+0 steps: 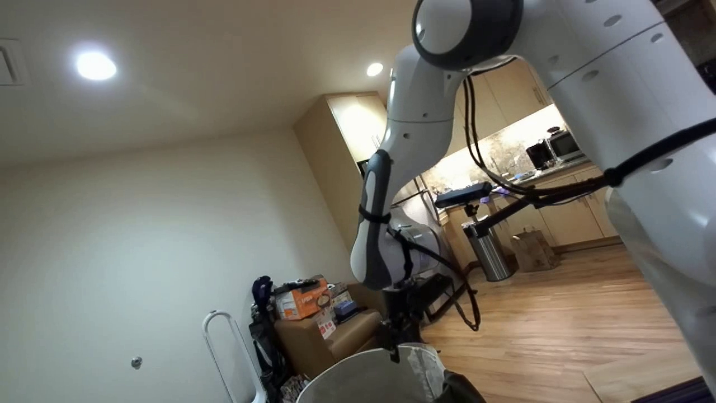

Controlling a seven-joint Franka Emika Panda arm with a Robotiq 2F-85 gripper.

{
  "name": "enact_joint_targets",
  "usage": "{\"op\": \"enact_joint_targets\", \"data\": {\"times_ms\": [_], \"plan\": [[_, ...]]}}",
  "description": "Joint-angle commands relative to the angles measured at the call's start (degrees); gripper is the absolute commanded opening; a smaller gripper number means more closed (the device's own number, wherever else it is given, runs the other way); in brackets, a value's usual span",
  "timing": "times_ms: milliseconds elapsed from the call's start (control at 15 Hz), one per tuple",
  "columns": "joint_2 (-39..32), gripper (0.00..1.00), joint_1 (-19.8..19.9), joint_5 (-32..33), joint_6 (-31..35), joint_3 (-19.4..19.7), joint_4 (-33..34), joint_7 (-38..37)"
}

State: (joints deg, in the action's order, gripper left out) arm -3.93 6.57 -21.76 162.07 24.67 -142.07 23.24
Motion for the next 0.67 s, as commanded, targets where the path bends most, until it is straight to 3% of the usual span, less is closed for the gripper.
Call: {"op": "enact_joint_targets", "data": {"times_ms": [0, 133, 333, 467, 600], "plan": [[-2.6, 1.00, 0.2, -3.9, -0.7, -0.2, 1.0, 3.3], [-6.9, 1.00, 0.5, -7.4, -0.8, -0.6, 2.3, 6.2], [-8.5, 1.00, 0.6, -7.7, -0.8, -1.0, 3.3, 6.2], [-13.0, 1.00, 2.8, -13.3, -1.4, -4.9, 7.6, 11.3], [-19.1, 1.00, 6.1, -20.2, -6.0, -9.0, 13.3, 16.1]]}}
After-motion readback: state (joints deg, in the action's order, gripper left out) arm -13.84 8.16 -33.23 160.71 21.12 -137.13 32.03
